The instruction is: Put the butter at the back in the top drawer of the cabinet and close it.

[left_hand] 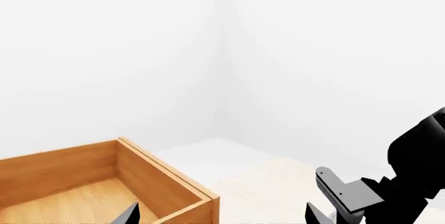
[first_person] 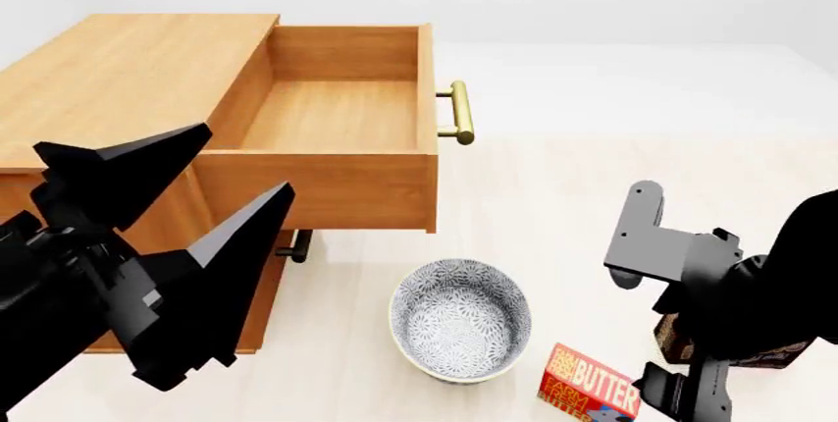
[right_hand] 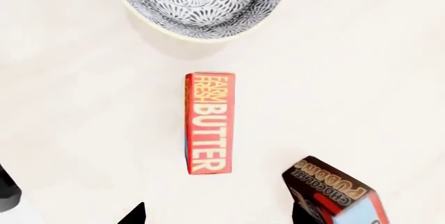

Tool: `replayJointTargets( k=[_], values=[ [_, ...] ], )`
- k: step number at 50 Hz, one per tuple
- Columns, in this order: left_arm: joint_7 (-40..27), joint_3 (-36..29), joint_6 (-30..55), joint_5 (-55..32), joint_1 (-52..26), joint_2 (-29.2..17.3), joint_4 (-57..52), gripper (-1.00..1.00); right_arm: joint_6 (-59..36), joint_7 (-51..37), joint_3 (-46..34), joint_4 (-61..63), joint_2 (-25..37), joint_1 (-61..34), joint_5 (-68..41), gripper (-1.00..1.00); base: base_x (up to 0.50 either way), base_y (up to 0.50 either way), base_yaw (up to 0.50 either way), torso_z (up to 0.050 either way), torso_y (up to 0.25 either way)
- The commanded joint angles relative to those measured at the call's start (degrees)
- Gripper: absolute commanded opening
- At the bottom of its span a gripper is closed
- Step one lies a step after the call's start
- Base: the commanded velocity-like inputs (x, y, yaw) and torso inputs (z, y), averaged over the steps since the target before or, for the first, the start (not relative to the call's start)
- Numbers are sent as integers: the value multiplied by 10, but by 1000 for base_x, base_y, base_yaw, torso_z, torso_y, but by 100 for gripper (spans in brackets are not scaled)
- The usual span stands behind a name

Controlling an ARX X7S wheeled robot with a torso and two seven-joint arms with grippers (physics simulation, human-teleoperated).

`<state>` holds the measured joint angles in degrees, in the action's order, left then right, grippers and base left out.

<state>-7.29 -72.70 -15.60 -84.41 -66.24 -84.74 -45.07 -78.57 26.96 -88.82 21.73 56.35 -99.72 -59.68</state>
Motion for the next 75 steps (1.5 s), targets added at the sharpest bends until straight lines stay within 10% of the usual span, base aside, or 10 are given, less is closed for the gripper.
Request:
replayJointTargets(
  k=[1,75],
  values=[
    [-1,-1,1,2,4,5,4,100,22,12,-26,-25,-10,19,27,100,0,0,0,0,0],
    [-2,2,1,8,21,20,22,100,157,33,-98,-195,-85,154,115,100,0,0,0,0,0]
  ],
)
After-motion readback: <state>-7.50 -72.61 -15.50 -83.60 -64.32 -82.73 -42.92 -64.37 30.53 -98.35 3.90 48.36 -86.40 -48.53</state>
